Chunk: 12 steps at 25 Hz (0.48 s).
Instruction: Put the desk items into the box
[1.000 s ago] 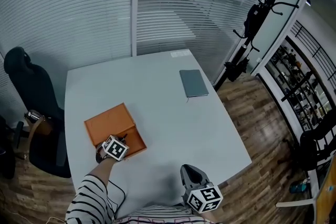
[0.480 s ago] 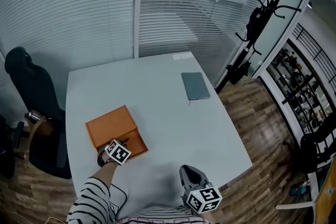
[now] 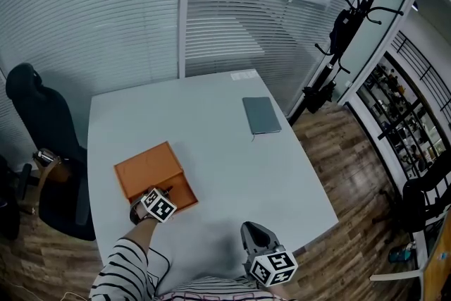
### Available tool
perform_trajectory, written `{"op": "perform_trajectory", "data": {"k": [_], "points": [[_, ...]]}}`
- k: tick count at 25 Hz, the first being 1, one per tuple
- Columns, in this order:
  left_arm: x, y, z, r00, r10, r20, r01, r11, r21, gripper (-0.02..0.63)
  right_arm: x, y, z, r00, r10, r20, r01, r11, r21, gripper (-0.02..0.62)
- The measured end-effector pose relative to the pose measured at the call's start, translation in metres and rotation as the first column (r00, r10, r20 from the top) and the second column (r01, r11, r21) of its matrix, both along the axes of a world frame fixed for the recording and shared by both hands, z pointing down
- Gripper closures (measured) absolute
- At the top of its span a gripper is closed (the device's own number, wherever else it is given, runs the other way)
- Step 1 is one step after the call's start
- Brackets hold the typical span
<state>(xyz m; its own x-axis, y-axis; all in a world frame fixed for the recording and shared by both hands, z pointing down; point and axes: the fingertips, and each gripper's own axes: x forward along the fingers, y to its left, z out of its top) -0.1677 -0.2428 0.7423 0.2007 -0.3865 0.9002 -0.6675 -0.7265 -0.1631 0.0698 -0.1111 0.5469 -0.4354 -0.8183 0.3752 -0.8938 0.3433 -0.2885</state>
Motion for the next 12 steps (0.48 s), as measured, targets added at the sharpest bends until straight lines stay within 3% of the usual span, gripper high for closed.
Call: {"op": "perform_trajectory", "data": {"k": [12], "points": [[-0.0014,0.0018,-0.0008,1.0,0.01,0.016,-0.01,1.0,0.017,0.554,-0.0019,0.0029,-0.0004,1.0,-0.004,0.003,0.004,1.0,0.005,0.568]]}}
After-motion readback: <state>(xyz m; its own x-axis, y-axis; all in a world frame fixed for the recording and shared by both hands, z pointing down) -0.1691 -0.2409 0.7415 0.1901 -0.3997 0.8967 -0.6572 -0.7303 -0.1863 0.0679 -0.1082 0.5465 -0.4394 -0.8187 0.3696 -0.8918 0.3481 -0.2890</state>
